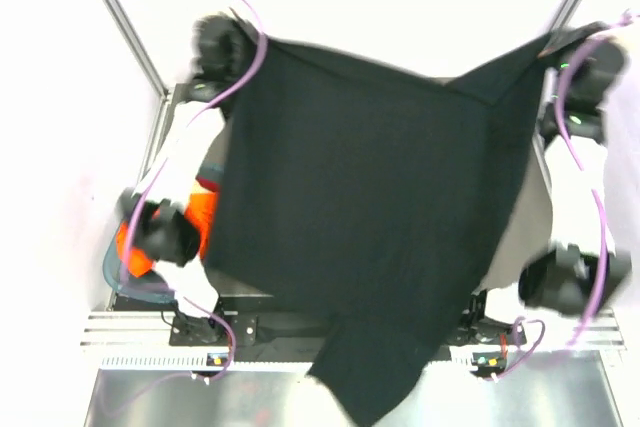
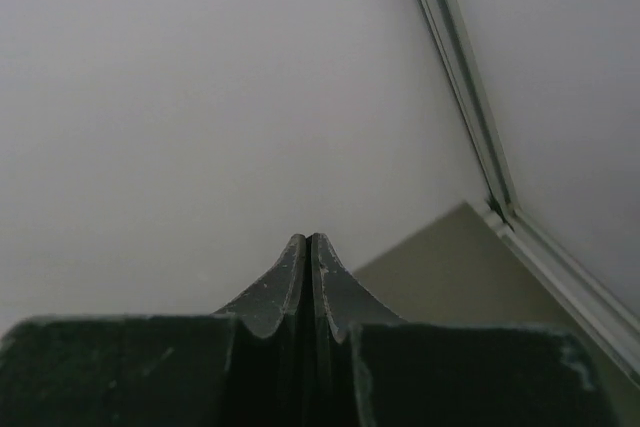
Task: Fold and stack the t-shirts
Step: Flatten the tshirt out
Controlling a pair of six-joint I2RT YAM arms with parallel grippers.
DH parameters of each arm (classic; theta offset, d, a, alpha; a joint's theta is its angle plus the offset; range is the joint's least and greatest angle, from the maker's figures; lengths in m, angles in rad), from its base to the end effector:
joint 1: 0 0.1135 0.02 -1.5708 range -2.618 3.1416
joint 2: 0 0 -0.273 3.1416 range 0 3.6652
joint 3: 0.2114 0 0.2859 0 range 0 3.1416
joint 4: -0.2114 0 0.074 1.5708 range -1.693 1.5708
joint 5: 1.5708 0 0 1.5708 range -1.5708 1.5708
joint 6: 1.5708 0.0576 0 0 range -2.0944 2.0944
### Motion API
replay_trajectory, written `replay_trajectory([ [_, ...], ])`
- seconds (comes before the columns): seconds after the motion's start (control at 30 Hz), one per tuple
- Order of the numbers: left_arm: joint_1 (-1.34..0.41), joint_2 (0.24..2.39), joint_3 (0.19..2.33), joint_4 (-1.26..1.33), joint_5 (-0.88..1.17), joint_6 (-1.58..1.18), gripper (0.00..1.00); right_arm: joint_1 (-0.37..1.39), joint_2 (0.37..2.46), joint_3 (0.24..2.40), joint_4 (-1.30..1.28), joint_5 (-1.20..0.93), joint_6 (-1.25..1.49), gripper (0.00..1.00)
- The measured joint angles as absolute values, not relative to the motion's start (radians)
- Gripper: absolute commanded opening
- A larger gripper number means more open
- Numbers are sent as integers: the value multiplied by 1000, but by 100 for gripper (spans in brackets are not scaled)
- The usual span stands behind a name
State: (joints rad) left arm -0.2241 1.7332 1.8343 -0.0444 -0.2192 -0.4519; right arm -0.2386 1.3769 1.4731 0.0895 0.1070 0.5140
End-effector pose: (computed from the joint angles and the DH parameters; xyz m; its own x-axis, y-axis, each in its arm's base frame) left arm 0.4573 -0.0914 0.4782 0.0474 -0.4480 -0.8928 0.0289 0.8940 -0.4471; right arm 0.3570 -0.0932 0.4922 0.3219 0.4248 -0.8461 0.2052 0.8411 0.5004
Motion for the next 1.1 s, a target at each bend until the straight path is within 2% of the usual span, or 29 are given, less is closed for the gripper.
replay_trajectory([
  [0.1,-224,1958,1866,-30,-179,-479,0,-242,1566,1447,140,98,508,0],
  [0.2,-224,2215,2006,-23,-126,-517,0,-252,1774,1481,184,83,506,0],
  [0.33,-224,2565,2288,-60,-76,-577,0,-269,2057,1663,187,47,500,0],
  [0.43,-224,2709,2368,-62,-67,-619,0,-281,2224,1819,181,25,496,0],
  [0.57,-221,2740,2356,-26,-72,-673,0,-290,2352,1975,150,-3,490,0],
  [0.73,-216,2740,2353,2,-70,-710,0,-290,2377,2051,142,-30,491,0],
  [0.93,-208,2727,2313,7,-60,-724,0,-290,2317,1940,138,-47,494,0],
  [1.1,-200,2680,2269,-4,-38,-715,0,-290,2234,1857,39,-55,500,0],
])
